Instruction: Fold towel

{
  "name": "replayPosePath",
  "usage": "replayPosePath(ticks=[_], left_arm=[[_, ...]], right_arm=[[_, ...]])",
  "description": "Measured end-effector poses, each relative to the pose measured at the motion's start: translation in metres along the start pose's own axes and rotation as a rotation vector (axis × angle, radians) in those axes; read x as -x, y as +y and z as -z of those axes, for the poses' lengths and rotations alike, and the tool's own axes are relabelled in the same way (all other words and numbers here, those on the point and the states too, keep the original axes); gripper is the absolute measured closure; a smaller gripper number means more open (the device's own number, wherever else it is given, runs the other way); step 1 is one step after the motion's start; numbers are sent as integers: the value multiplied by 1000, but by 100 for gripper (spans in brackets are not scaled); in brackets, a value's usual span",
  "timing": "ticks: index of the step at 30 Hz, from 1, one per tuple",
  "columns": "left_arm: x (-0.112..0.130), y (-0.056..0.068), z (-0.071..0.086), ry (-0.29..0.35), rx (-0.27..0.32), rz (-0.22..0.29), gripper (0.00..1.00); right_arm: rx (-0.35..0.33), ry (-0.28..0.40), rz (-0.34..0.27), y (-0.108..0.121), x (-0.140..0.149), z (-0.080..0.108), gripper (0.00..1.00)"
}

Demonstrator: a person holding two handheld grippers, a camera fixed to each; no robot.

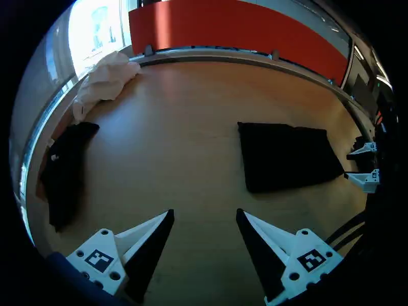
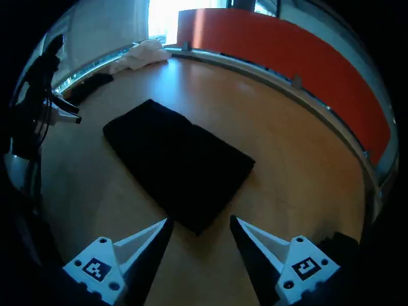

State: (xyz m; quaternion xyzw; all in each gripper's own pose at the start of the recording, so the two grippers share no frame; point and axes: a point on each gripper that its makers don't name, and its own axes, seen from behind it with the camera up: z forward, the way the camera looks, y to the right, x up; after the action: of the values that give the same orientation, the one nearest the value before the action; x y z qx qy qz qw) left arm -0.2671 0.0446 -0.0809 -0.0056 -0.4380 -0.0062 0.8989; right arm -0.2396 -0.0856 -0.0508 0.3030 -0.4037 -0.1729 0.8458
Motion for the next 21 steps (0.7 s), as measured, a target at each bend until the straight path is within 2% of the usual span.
replayPosePath(ticks=[8, 11, 15, 21], left_arm=[[13, -6, 9, -5, -9, 19, 10], [16, -9, 11, -5, -11, 25, 10], [18, -12, 12, -8, -16, 28, 10], [18, -12, 13, -9, -14, 30, 10]], right_arm=[[-48, -45, -3, -7, 14, -6, 50], [-54, -55, -9, -7, 15, -6, 56], [-56, -66, -8, -5, 18, -6, 56], [-60, -75, 4, -5, 21, -7, 81]])
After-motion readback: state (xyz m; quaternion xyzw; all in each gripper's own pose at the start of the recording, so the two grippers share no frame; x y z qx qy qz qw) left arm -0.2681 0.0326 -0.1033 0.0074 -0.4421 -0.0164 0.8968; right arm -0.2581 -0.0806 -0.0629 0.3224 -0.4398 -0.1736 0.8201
